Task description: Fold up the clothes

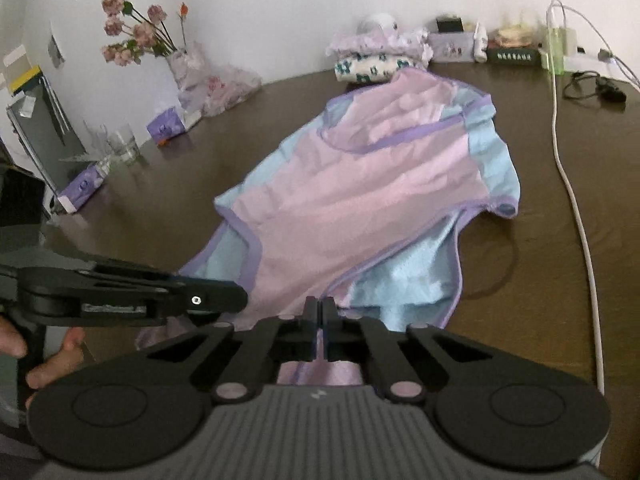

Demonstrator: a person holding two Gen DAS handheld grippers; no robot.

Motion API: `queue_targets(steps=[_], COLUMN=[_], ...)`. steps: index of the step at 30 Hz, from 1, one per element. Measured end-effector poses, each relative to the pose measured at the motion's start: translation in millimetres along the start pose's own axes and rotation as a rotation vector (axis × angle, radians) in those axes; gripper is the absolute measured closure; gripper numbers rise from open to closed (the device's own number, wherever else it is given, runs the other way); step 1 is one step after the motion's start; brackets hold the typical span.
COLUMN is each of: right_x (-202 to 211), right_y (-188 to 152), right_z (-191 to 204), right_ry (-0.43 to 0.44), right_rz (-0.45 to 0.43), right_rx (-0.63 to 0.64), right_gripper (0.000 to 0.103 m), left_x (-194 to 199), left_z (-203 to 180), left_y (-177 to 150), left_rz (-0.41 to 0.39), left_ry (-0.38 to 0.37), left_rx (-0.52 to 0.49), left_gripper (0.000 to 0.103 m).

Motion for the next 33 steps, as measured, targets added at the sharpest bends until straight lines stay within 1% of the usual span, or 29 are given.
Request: queue_targets(steps=[4,6,8,10,12,13,14,15,16,17,18,19,20,21,22,23,25,27,28,30,33], right_x=[11,17,20,17,6,-5,-18,-32,-39,-36,-32,-26,-14,-4,4,4,-4,-18,-24,-33,-42], right_y=[17,34,57,86,116,129,140,145,145,141,138,133,124,111,98,83,57,34,28,22,18], right_z=[0,0,1,-3,-12,-20,-30,-42,-49,-50,-50,-50,-45,-37,-29,-18,-1,12,14,14,9], right_ry=[0.052,0.080,0.087,0.065,0.025,-0.012,-0.060,-0.140,-0.205,-0.224,-0.243,-0.252,-0.234,-0.217,-0.196,-0.158,-0.111,-0.088,-0.112,-0.191,-0.231], right_rz=[-0.054,-0.099,-0.150,-0.205,-0.257,-0.276,-0.288,-0.275,-0.258,-0.263,-0.267,-0.274,-0.280,-0.274,-0.261,-0.224,-0.145,-0.070,-0.055,-0.035,-0.006], right_rx=[-0.062,-0.088,-0.077,-0.053,-0.056,-0.068,-0.079,-0.088,-0.085,-0.070,-0.055,-0.035,0.005,0.064,0.120,0.170,0.239,0.293,0.334,0.412,0.459], right_gripper=[0.102,0.102,0.102,0.102,0.102,0.101,0.095,0.094,0.094,0.093,0.091,0.087,0.086,0.086,0.086,0.086,0.086,0.086,0.086,0.086,0.086], left_x=[8,11,17,20,8,2,-7,-14,-18,-15,-4,12,29,47,58,62,66,50,41,25,8], left_z=[6,8,10,16,22,25,30,39,48,55,58,55,51,43,30,16,-12,-31,-37,-41,-35], left_y=[11,24,47,78,101,113,121,124,122,118,110,101,91,80,69,59,40,26,19,6,0], left_rz=[-0.023,-0.042,-0.097,-0.177,-0.213,-0.232,-0.251,-0.258,-0.249,-0.247,-0.262,-0.289,-0.316,-0.348,-0.370,-0.375,-0.372,-0.324,-0.300,-0.250,-0.207], left_ry=[-0.074,-0.118,-0.120,-0.090,-0.056,-0.039,0.003,0.074,0.140,0.182,0.176,0.149,0.122,0.097,0.081,0.077,0.082,0.111,0.124,0.164,0.241], left_rx=[0.115,0.173,0.171,0.141,0.101,0.082,0.068,0.066,0.070,0.083,0.099,0.096,0.084,0.054,-0.010,-0.094,-0.258,-0.397,-0.453,-0.547,-0.594], left_gripper=[0.103,0.103,0.103,0.103,0.103,0.099,0.093,0.092,0.092,0.092,0.092,0.090,0.086,0.083,0.076,0.070,0.070,0.070,0.070,0.070,0.071])
Point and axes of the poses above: each gripper's, at about its wrist camera, not at the fingertips, and x roughly against the way its jaws point, z to its left, y to its top, the point moved 10 cm from there along -x, roughly the way its jaws point, and after that the axes turned 2 degrees about -z, right-handed, at the moved point
